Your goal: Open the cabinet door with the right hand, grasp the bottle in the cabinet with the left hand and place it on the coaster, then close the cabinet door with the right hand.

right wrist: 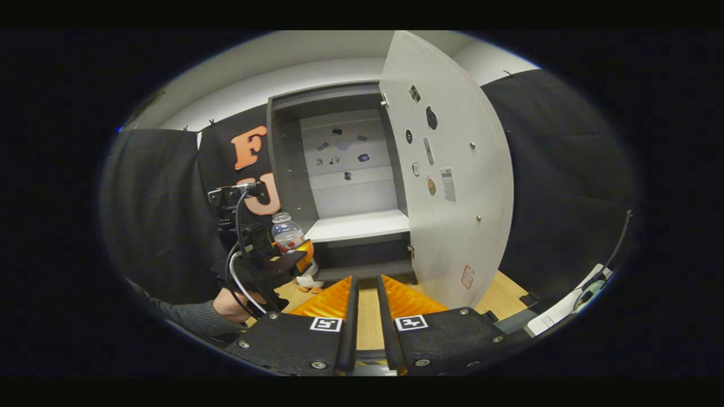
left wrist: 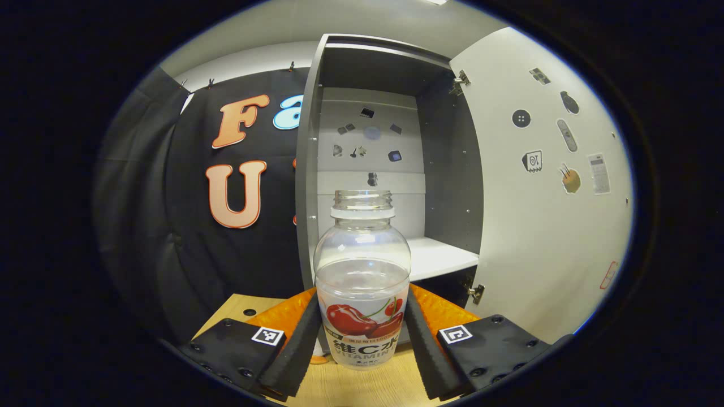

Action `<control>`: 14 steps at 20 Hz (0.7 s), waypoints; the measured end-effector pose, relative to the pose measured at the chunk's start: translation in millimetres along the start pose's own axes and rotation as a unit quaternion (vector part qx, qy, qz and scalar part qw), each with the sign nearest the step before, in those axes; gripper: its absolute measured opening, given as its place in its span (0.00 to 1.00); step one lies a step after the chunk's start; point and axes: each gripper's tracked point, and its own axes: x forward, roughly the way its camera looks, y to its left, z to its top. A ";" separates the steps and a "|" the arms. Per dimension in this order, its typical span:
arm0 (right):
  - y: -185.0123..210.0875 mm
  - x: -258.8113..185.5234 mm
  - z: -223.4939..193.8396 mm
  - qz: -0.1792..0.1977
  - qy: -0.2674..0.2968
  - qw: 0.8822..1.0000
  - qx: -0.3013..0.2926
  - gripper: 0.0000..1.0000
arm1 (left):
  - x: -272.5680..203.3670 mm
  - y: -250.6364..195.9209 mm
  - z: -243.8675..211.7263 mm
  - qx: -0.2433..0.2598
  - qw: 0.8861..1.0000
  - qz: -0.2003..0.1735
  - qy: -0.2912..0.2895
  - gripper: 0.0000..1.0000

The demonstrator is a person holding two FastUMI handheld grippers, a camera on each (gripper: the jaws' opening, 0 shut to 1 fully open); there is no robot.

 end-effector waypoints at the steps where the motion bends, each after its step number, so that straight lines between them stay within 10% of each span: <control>1: 2.3 -2.8 -7.5 0.002 0.008 1.000 0.002 0.20 | -9.7 3.7 -11.5 0.000 1.000 0.003 0.006 0.86; 14: 8.2 -15.8 -87.4 -0.001 0.109 0.994 -0.014 0.22 | -63.2 31.3 -177.8 0.011 0.995 0.025 0.093 0.85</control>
